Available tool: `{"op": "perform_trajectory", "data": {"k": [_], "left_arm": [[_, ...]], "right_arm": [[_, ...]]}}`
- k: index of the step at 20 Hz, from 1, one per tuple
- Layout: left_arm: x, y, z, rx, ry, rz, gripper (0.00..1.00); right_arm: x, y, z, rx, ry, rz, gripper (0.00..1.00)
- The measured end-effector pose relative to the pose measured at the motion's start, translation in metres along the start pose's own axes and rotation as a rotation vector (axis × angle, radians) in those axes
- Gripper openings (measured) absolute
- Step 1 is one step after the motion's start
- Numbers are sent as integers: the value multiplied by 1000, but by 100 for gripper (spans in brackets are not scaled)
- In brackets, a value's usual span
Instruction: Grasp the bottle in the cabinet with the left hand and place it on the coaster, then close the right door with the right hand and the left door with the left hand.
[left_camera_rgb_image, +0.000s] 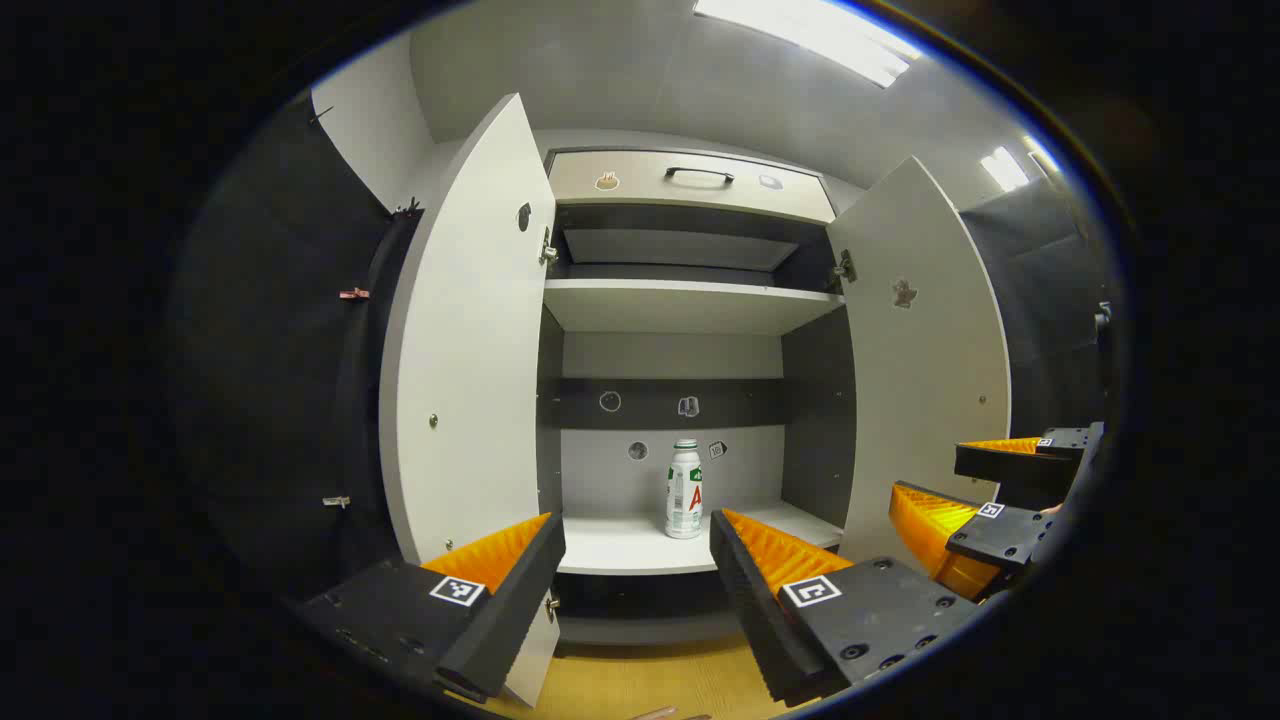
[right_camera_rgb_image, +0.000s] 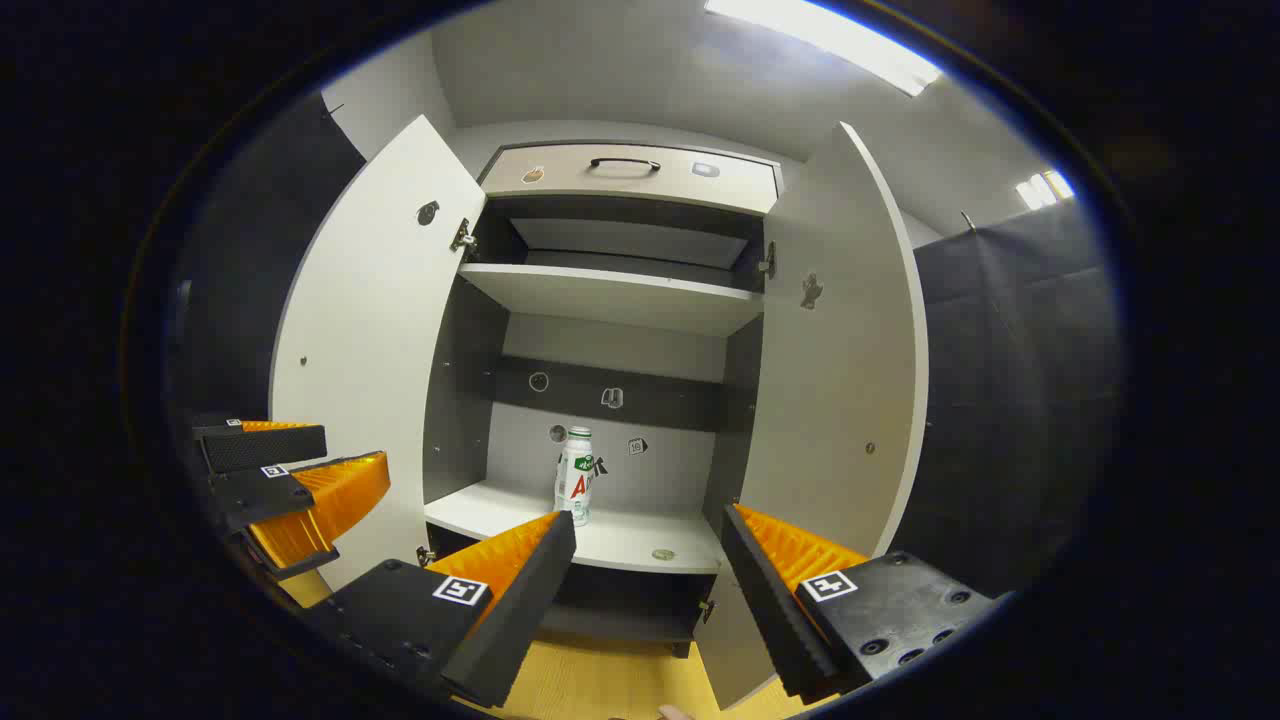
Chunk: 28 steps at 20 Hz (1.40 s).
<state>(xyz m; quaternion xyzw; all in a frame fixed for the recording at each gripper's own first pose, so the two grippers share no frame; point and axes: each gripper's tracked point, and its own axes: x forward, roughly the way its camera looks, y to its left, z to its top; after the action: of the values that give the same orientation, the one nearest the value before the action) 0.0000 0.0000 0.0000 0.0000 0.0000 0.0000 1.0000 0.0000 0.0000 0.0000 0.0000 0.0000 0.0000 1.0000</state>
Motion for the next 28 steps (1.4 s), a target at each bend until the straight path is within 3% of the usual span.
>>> {"op": "perform_trajectory", "data": {"k": [18, 24, 28], "left_arm": [[2, 3, -9, -4, 14, -39, 93], [23, -6, -11, -5, 22, -83, 92], [48, -13, -13, -18, 29, -73, 93]], "right_arm": [[-3, 4, -5, -31, 12, -38, 97], [-1, -1, -21, -63, 50, -59, 98], [16, -16, -24, -91, 45, -70, 97]]}}
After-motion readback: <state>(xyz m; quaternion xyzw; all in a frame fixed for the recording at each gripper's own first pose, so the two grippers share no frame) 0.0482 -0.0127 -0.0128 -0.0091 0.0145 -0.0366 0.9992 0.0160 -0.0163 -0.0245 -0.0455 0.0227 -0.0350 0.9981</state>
